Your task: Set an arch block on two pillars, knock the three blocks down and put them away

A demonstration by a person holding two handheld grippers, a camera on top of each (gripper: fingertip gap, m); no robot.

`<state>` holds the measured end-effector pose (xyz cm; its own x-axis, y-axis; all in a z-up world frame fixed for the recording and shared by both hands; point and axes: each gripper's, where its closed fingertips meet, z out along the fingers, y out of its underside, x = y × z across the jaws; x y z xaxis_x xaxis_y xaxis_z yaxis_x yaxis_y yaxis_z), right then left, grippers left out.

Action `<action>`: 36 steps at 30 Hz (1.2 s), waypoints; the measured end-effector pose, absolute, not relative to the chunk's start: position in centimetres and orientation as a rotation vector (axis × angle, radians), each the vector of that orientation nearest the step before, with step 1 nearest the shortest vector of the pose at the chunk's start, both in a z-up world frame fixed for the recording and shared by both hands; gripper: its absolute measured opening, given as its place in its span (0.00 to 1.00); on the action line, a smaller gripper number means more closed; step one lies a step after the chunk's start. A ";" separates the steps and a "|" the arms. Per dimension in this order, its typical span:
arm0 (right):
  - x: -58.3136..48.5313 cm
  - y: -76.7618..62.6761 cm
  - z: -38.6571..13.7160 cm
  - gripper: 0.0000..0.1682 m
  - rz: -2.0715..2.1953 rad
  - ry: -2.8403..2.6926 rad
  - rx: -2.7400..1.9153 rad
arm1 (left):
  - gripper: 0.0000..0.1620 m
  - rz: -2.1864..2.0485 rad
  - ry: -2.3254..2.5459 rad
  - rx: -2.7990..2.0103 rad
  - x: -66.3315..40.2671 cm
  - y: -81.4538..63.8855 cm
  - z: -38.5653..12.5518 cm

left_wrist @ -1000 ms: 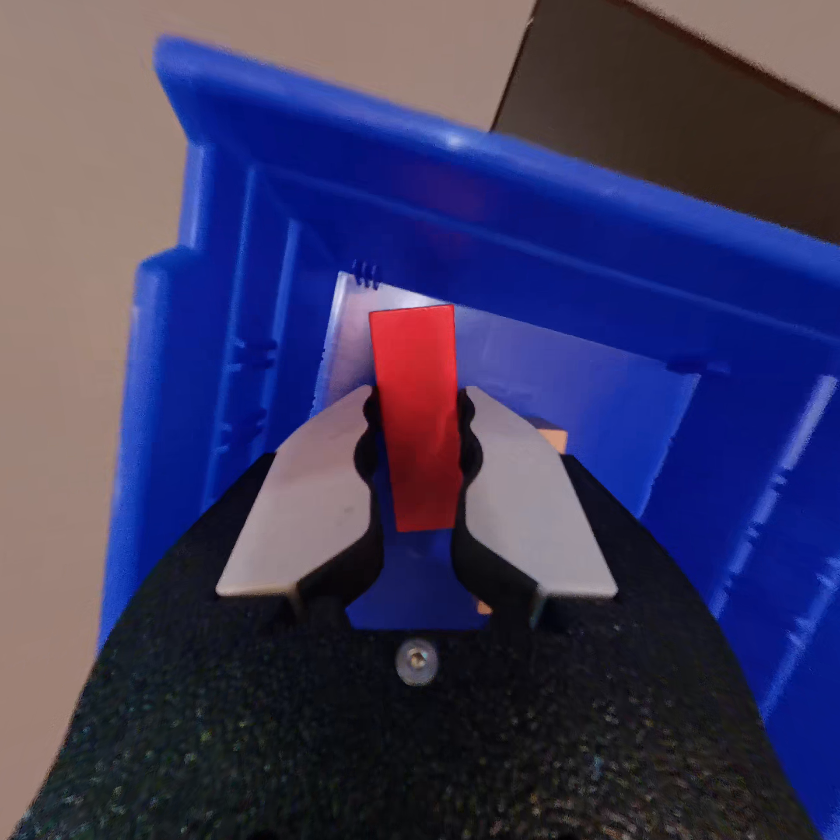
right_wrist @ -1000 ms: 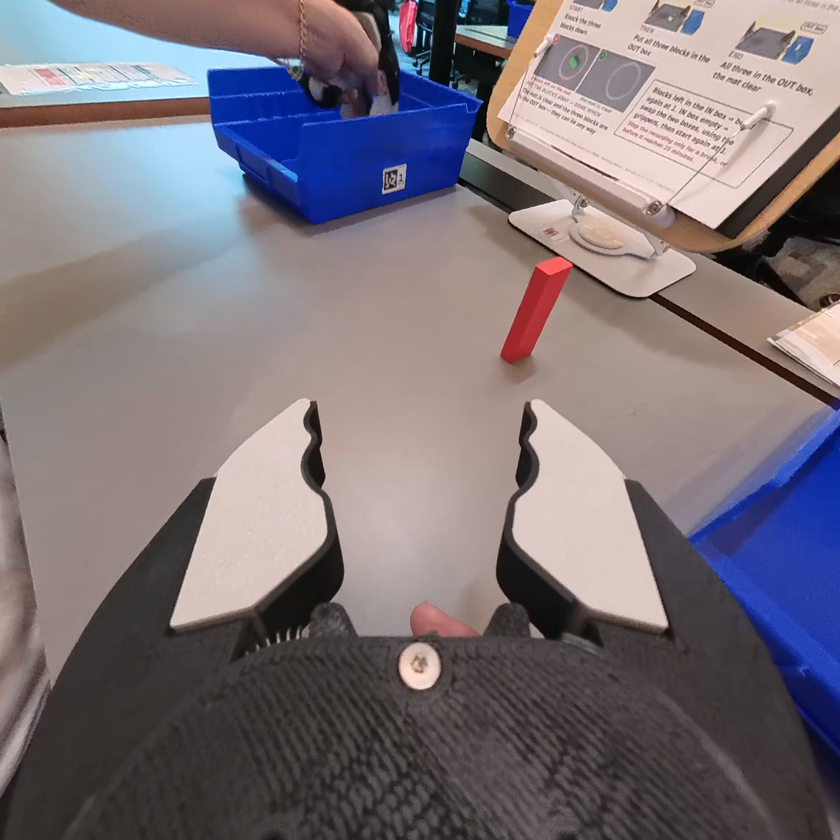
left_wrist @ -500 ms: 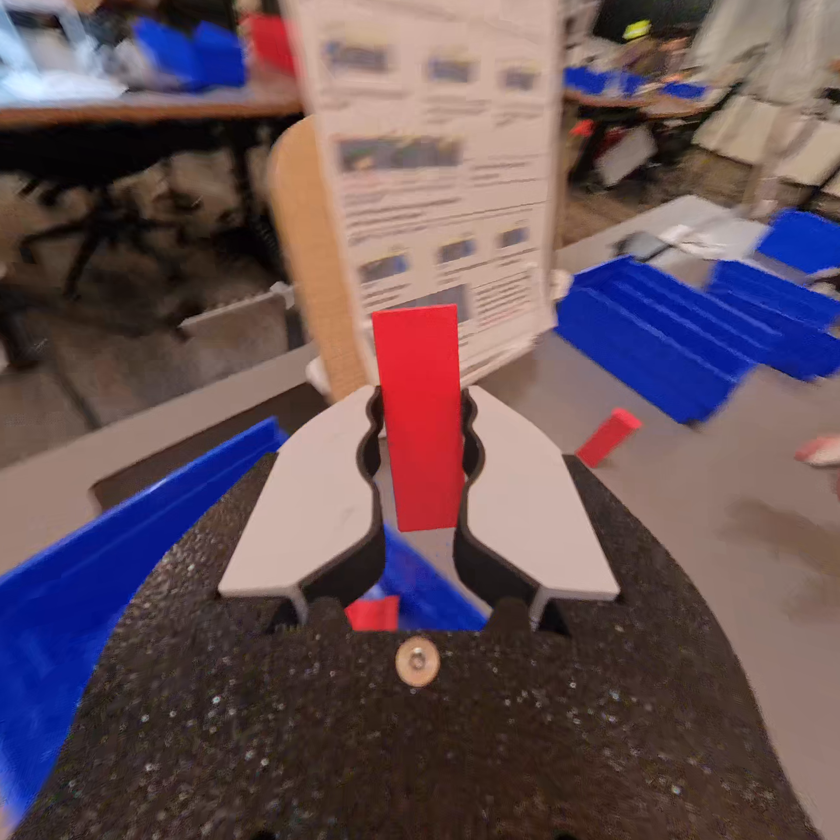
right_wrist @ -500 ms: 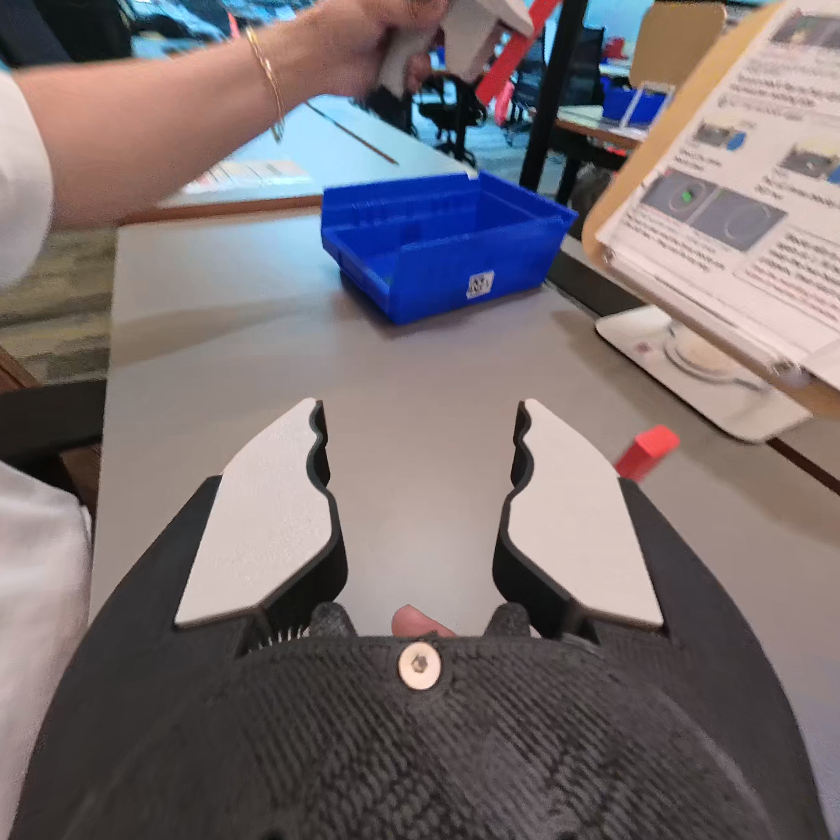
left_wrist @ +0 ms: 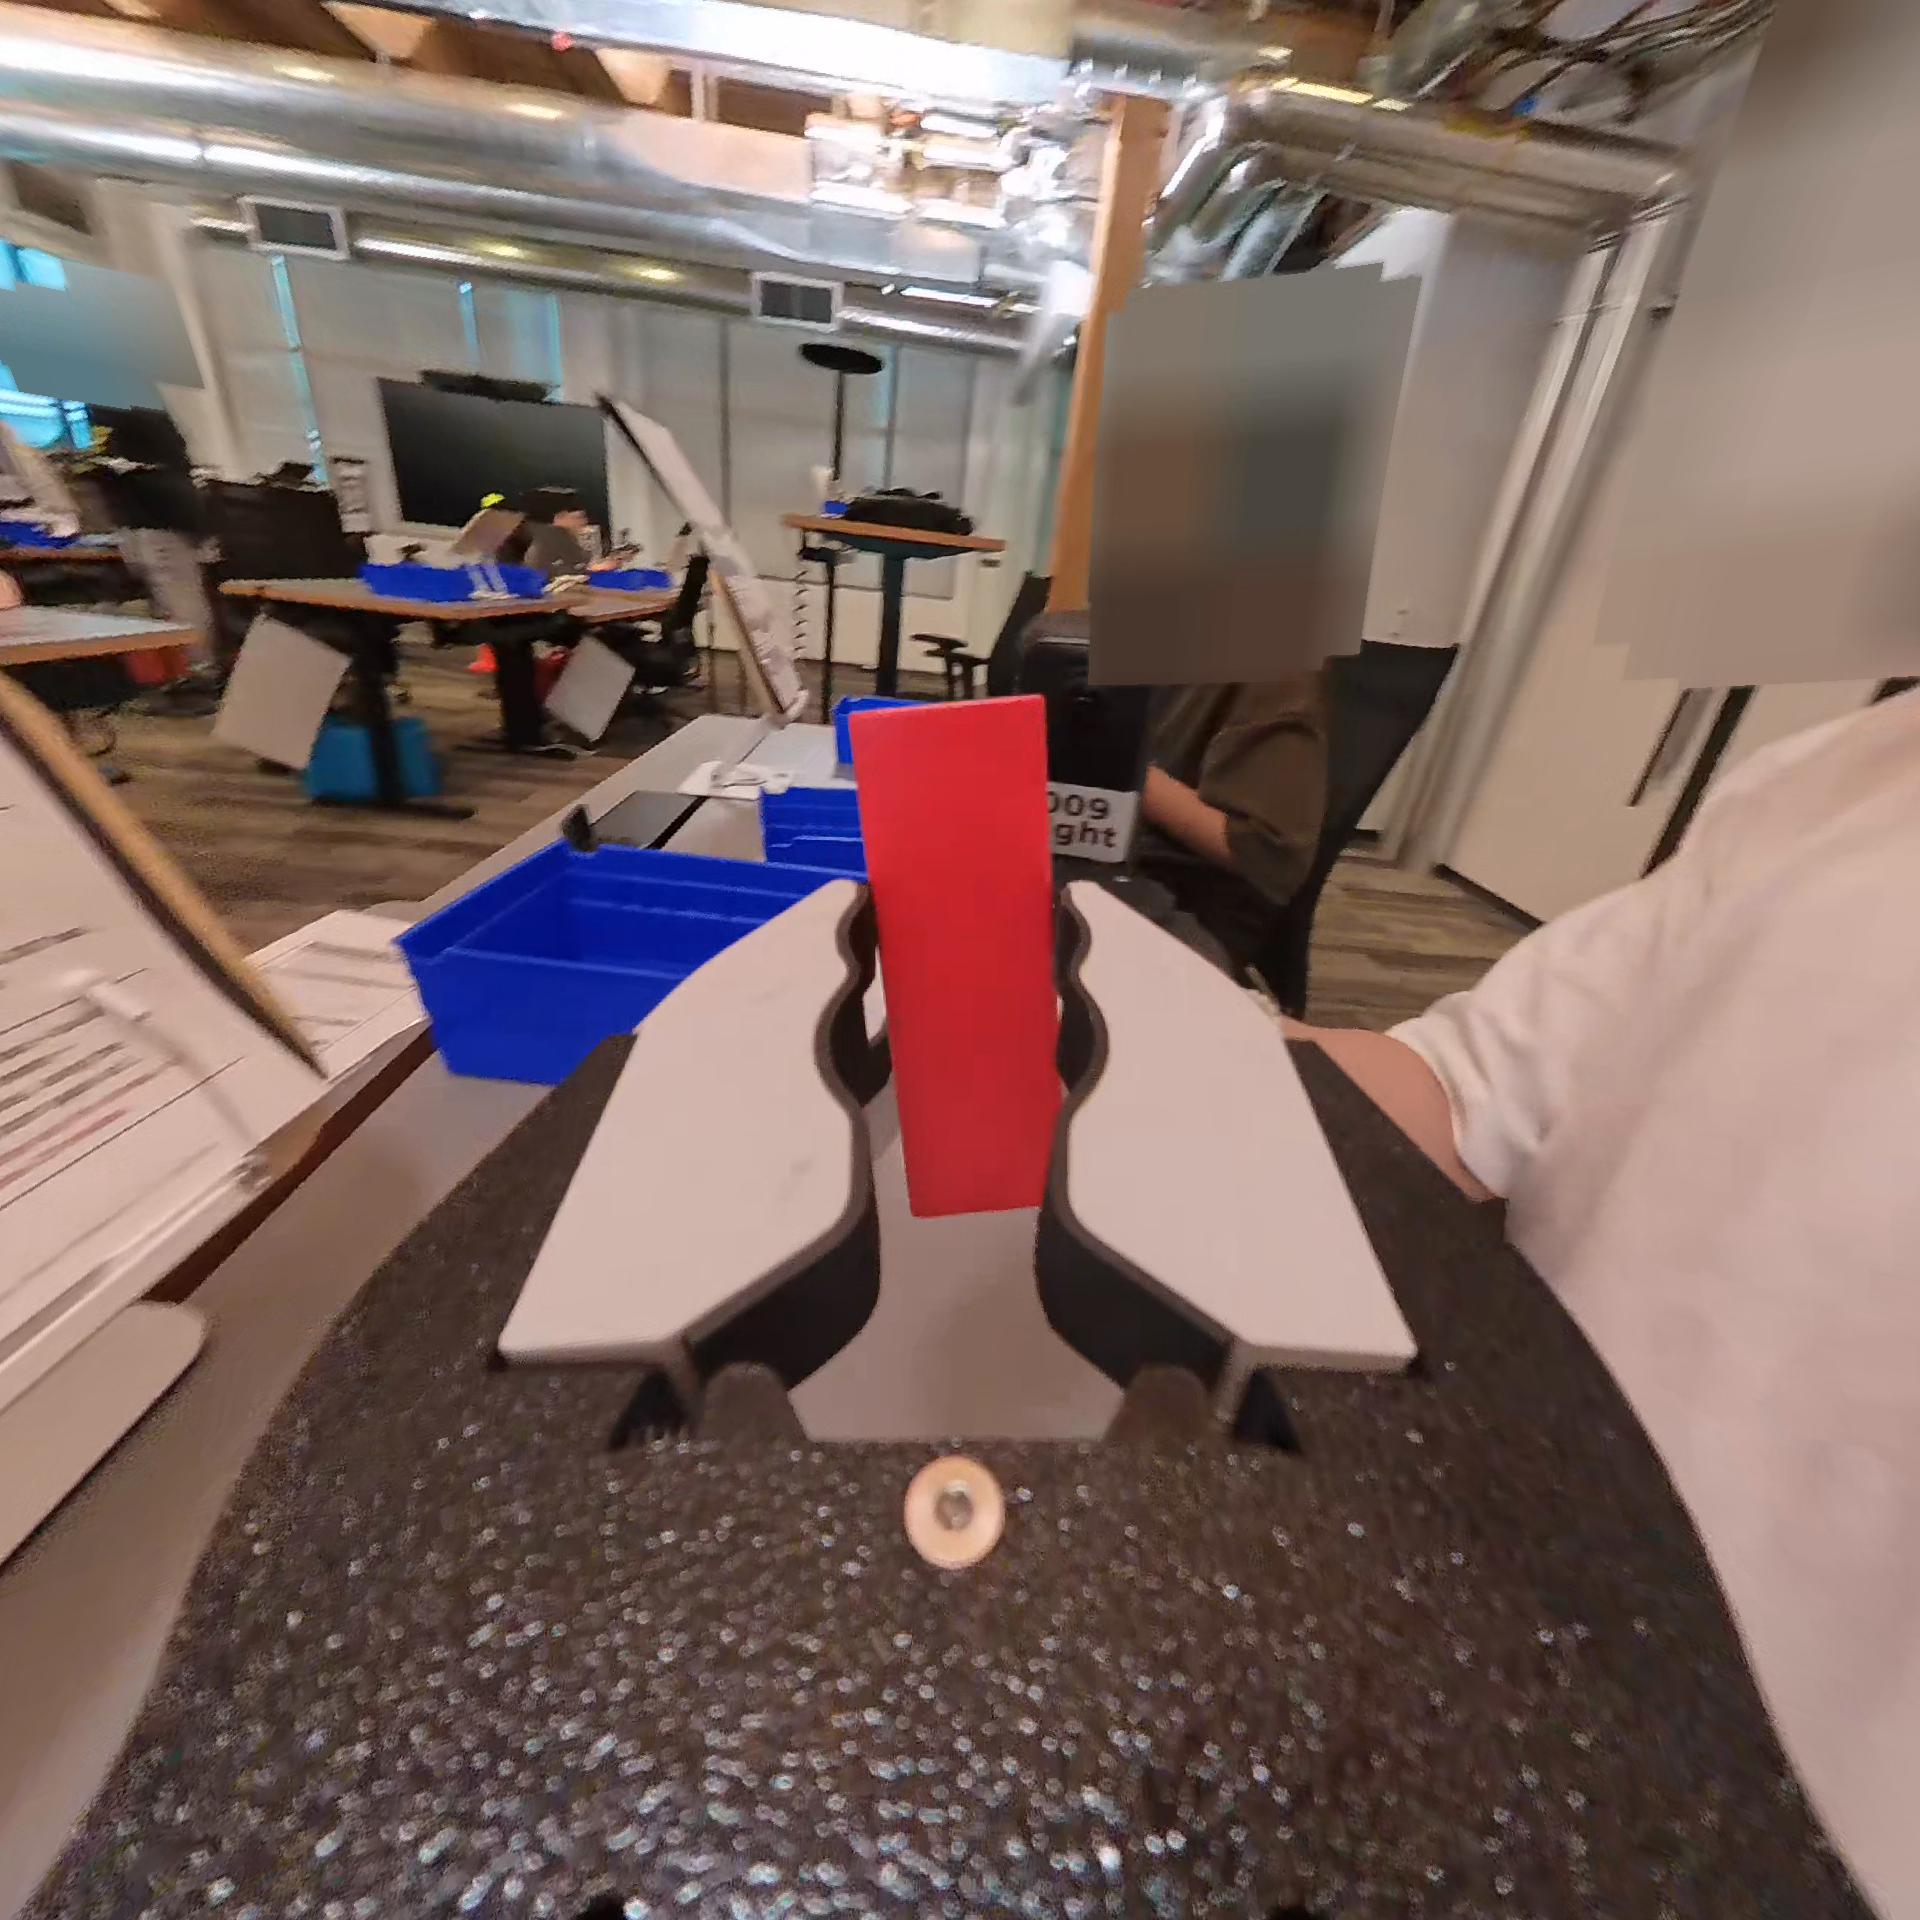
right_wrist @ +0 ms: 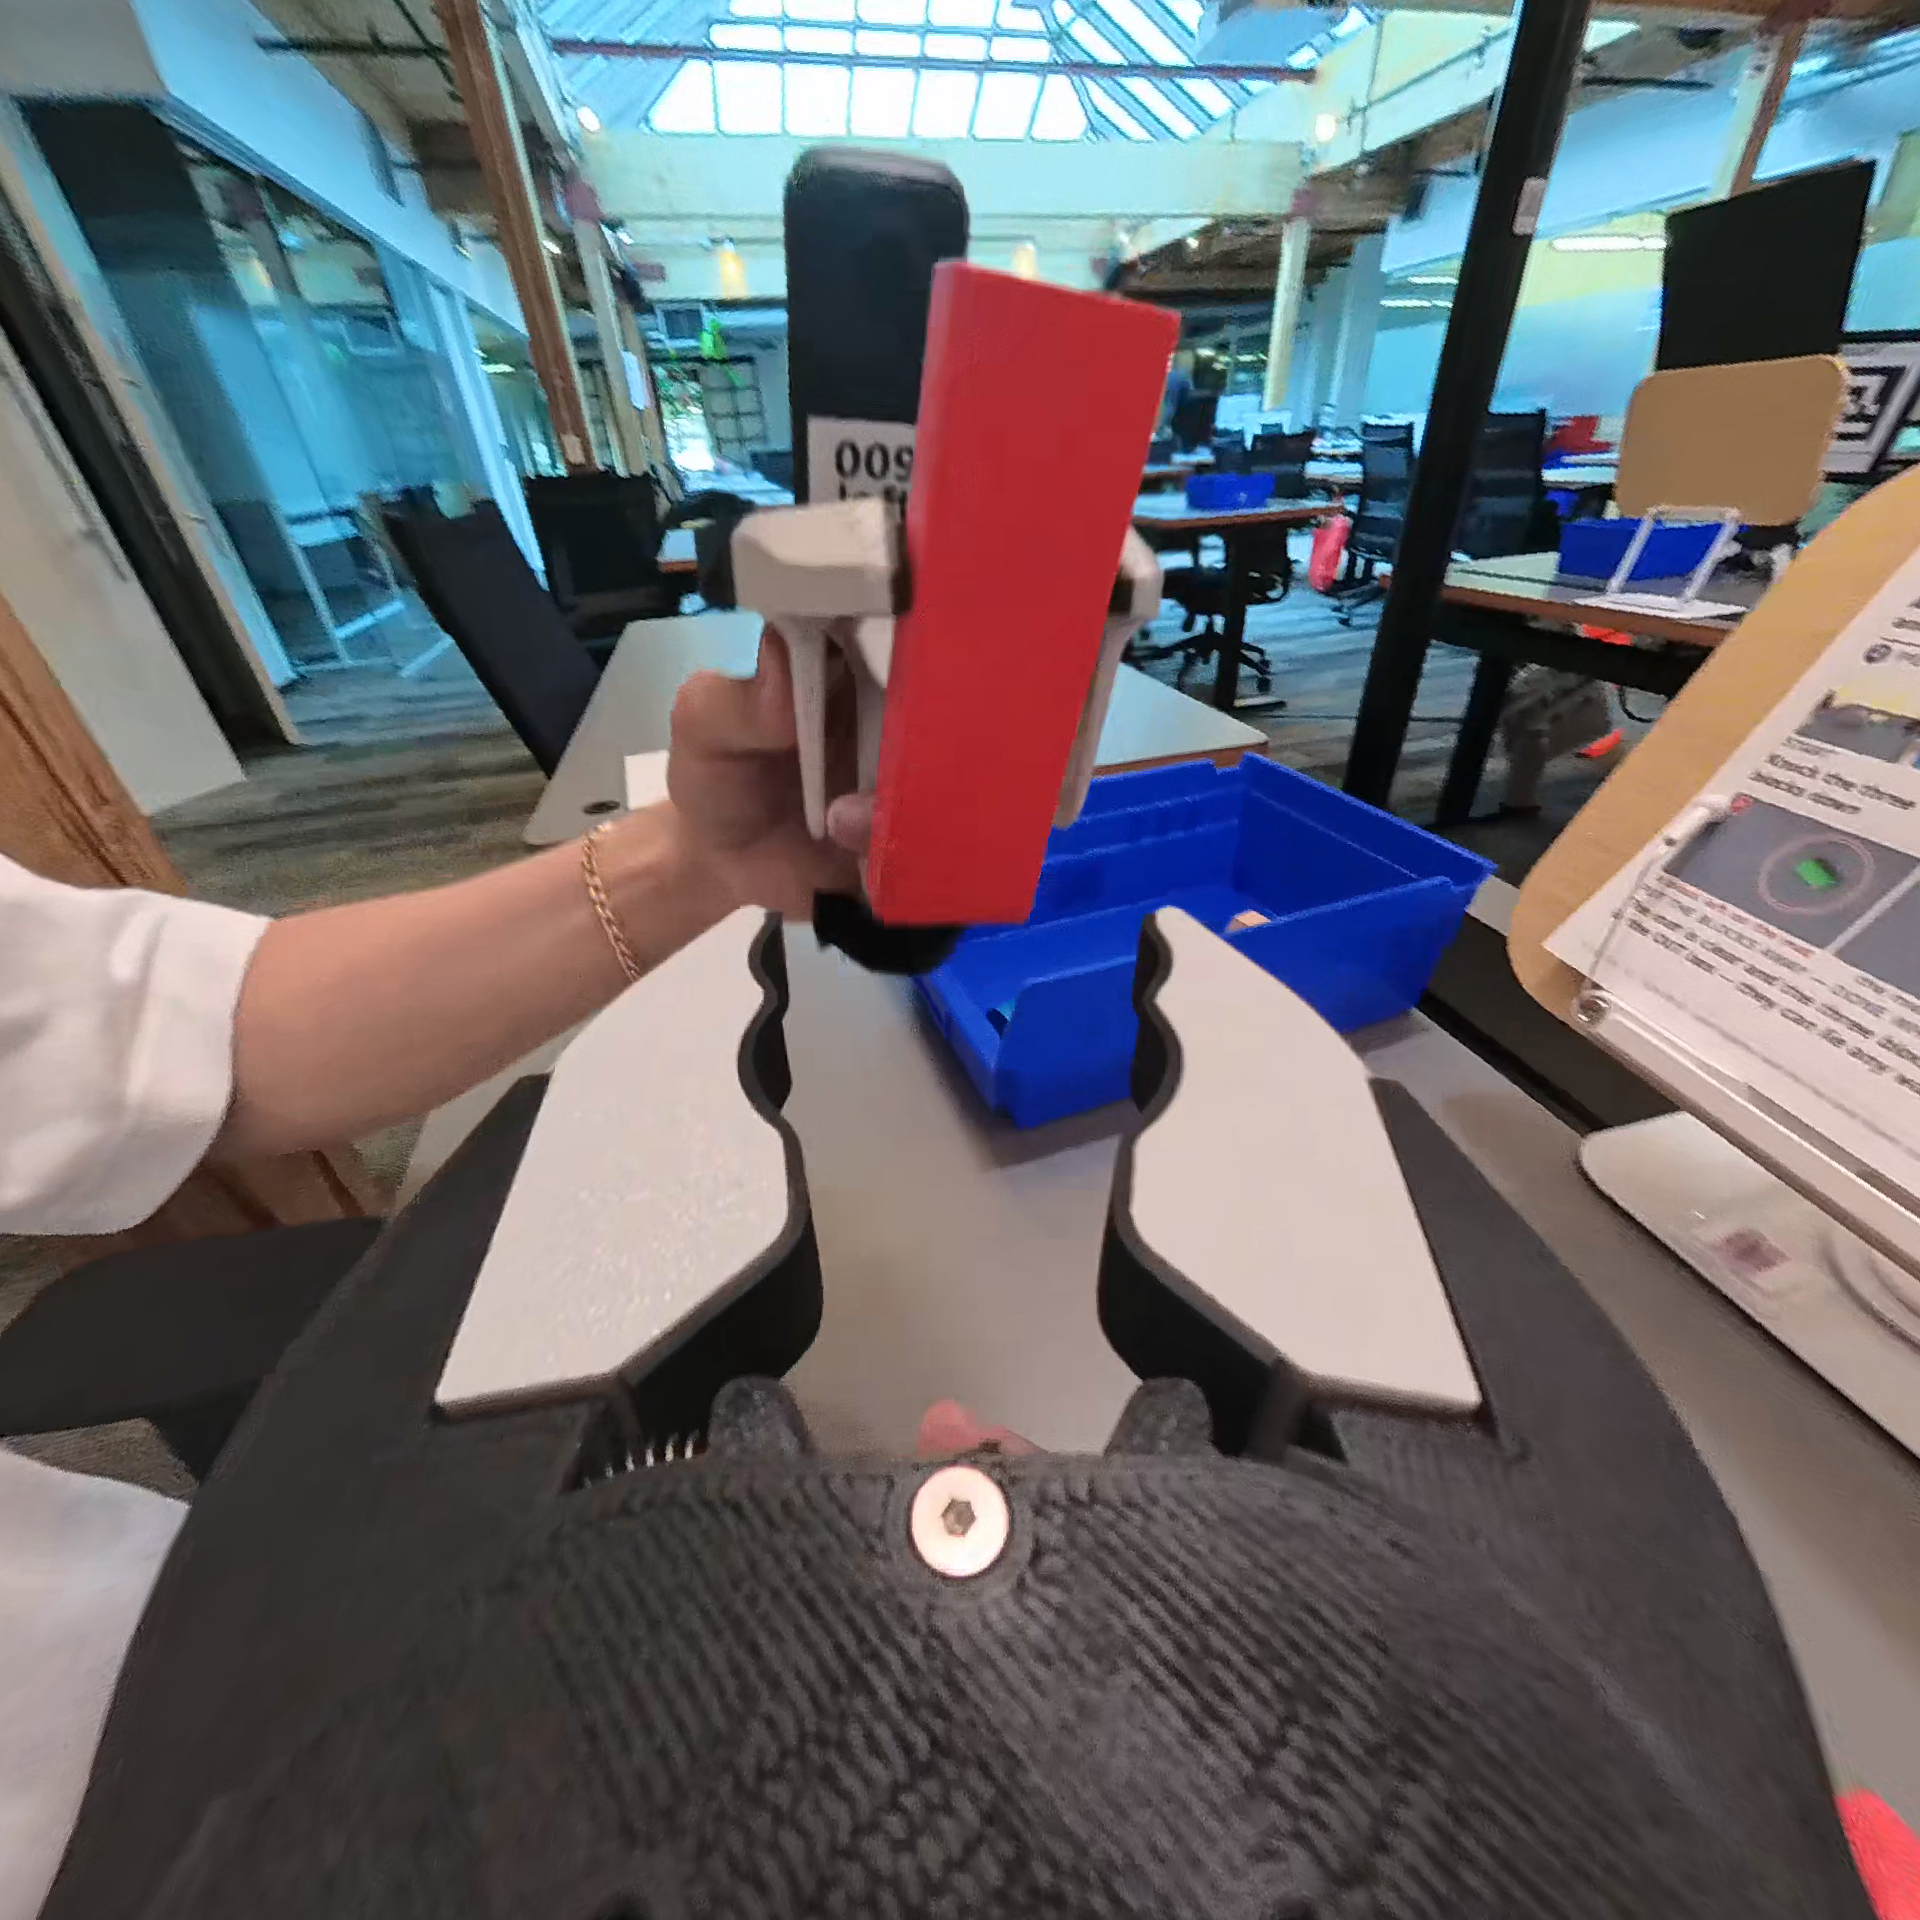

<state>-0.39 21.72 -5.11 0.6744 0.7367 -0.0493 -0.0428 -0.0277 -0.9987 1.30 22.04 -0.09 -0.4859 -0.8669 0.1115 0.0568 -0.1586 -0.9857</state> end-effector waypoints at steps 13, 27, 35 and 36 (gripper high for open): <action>-0.3 20.5 -6.1 0.20 0.684 -0.689 -1.458 | 0.19 -1.772 1.478 -0.913 1.9 19.5 -1.9; 0.9 19.8 -10.2 0.19 0.505 -0.844 -1.529 | 0.32 -1.237 2.034 -1.079 1.5 19.3 -4.8; 1.4 19.6 -11.4 0.20 0.477 -0.855 -1.568 | 0.20 -1.168 2.094 -1.088 1.8 19.0 -6.2; 1.4 19.6 -11.5 0.20 0.481 -0.856 -1.571 | 0.21 -1.158 2.095 -1.083 1.8 19.0 -6.3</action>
<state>1.36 19.60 -11.49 0.6408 0.7503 0.1625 0.2517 -0.0053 -0.9678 1.82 18.98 -6.32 -0.5528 -0.8317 -0.0524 -0.3977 0.3185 -0.8604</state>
